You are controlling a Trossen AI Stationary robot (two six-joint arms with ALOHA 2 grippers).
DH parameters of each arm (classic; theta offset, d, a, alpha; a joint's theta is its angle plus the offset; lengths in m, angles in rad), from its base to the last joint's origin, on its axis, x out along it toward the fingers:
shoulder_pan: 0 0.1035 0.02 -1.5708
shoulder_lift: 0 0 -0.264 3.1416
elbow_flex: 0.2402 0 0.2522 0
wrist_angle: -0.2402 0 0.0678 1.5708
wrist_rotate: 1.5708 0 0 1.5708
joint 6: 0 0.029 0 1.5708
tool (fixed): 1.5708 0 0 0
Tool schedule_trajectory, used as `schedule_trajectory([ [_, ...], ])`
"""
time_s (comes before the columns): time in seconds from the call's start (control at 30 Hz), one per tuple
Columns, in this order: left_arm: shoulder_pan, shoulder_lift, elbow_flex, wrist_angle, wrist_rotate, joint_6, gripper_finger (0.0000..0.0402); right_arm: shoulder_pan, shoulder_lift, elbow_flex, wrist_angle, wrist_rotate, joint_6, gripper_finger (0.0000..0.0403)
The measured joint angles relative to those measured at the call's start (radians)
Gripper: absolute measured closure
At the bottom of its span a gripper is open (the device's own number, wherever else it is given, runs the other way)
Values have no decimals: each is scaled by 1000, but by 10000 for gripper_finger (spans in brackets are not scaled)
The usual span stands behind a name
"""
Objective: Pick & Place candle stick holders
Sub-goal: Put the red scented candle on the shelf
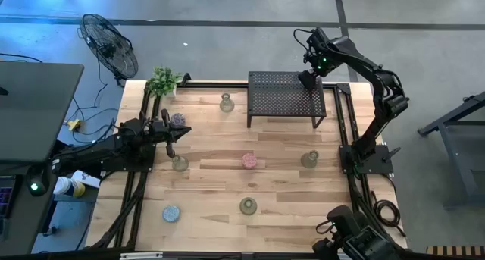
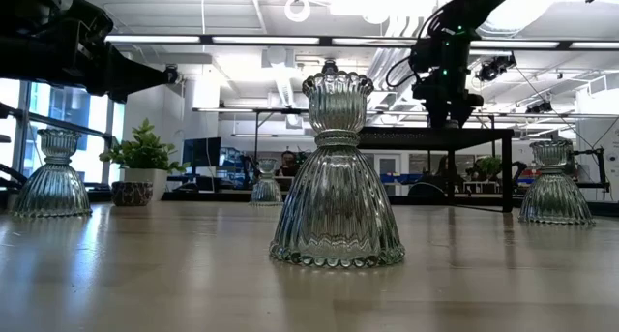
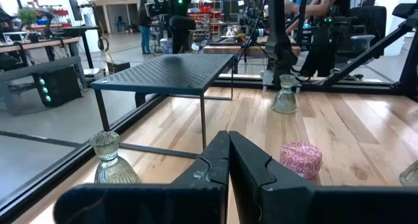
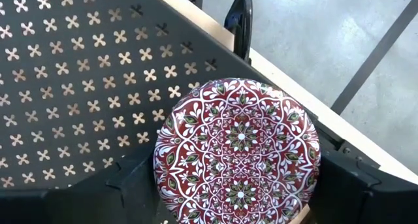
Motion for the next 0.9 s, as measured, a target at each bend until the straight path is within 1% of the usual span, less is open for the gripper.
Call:
schedule_trajectory([
  [0.63, 0, 0, 0, -22, -1, -19, 401, -2, 0, 0, -5, -15, -7, 112],
  [0.9, 0, 0, 0, -22, -1, -23, 401, 1, 2, 0, -5, -18, 5, 88],
])
